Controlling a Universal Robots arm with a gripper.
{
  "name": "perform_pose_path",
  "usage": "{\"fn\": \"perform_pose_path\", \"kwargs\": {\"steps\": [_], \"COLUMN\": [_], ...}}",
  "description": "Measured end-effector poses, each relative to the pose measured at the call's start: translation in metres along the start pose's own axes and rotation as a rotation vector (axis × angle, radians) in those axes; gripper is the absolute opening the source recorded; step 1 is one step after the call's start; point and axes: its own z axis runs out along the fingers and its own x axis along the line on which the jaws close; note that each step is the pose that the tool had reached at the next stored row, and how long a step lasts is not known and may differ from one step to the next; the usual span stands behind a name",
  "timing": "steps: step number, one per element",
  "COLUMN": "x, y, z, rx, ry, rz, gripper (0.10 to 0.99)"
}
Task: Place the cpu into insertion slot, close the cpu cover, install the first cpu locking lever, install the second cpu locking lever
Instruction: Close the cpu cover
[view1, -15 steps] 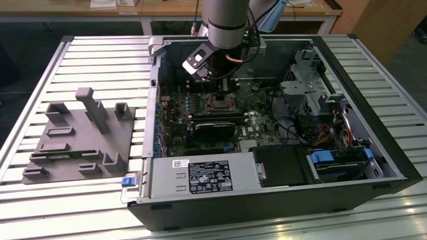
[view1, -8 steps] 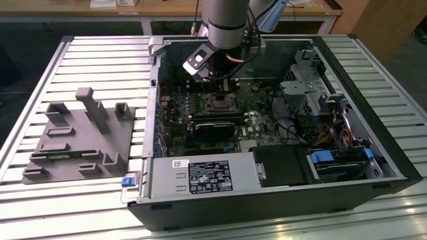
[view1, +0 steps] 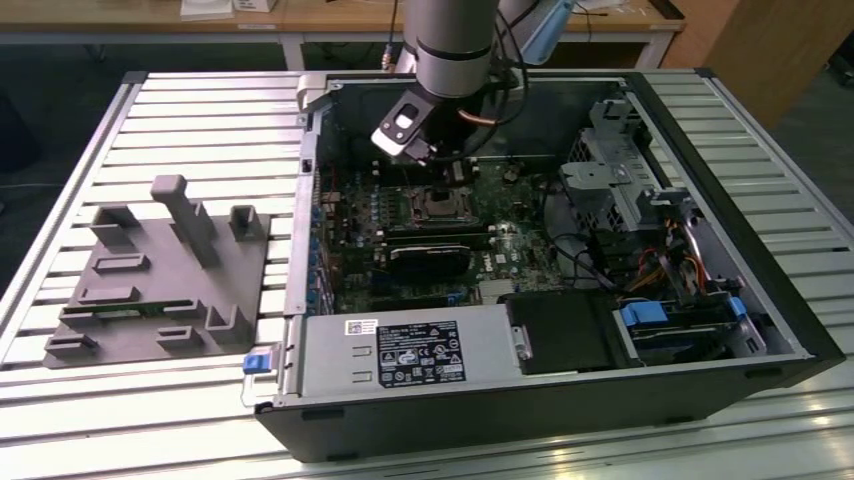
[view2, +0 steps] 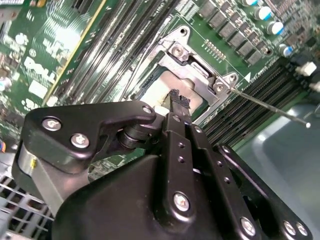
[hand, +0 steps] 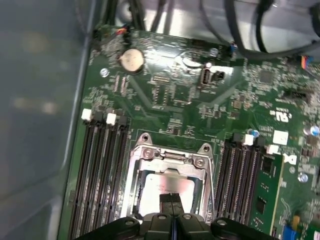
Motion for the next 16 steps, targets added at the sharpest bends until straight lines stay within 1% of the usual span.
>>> {"fn": "perform_pose_path", "kwargs": {"steps": [16], "x": [0.0], "y": [0.0], "z": [0.0], "rx": [-0.002], "ry": [0.0034], "rz": [-0.292], "gripper": [0.106]}}
